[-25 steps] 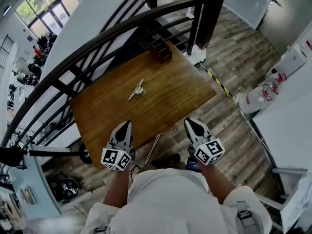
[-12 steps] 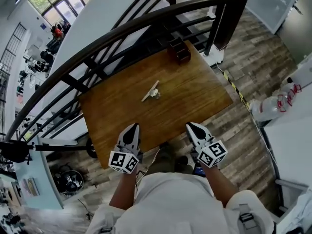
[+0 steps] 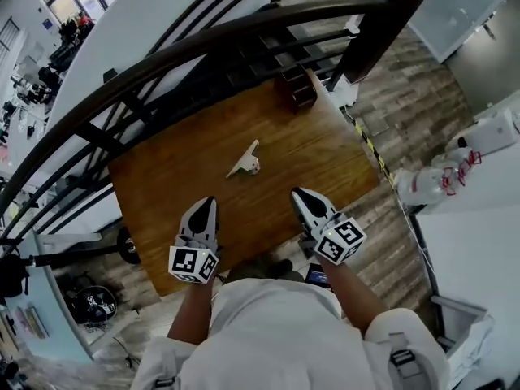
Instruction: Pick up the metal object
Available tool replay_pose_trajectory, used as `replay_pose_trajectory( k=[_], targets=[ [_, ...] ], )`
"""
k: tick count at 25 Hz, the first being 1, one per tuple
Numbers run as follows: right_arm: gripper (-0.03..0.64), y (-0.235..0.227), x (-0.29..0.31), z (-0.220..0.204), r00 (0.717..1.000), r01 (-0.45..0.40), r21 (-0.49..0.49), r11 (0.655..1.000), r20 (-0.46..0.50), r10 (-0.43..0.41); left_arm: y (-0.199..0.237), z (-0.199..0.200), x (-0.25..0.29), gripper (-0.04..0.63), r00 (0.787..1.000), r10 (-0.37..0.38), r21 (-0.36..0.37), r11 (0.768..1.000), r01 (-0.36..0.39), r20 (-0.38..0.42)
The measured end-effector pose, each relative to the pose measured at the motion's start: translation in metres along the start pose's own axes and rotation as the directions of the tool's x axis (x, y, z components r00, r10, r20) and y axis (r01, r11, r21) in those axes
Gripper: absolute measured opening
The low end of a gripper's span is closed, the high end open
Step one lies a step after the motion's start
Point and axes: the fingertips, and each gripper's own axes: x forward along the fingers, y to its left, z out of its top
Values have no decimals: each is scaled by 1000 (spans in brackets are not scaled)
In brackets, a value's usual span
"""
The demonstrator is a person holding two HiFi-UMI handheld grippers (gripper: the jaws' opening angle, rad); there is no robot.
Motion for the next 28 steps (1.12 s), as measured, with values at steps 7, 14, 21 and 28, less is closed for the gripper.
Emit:
replay_pose_trajectory(
  k=[7,14,21,28],
  targets=[
    [28,-26,66,-22,997,4,200,980,-75,11,33,-31,32,9,998,-26,1,1000,26,-61],
    [78,-84,114,-61,983,61,486,872,-181,32,50,-59,65,11,995,-7,-31,1000,4,-101],
    [141,-118,149,-123,962,178,709,682,-271,31,66,-90,78,9,991,-9,-79,997,-1,-132],
    [144,-137,156,-161,907,351,727,590,-421,-20,63,-113,80,10,987,-25,-119,993,6,-160]
  ],
)
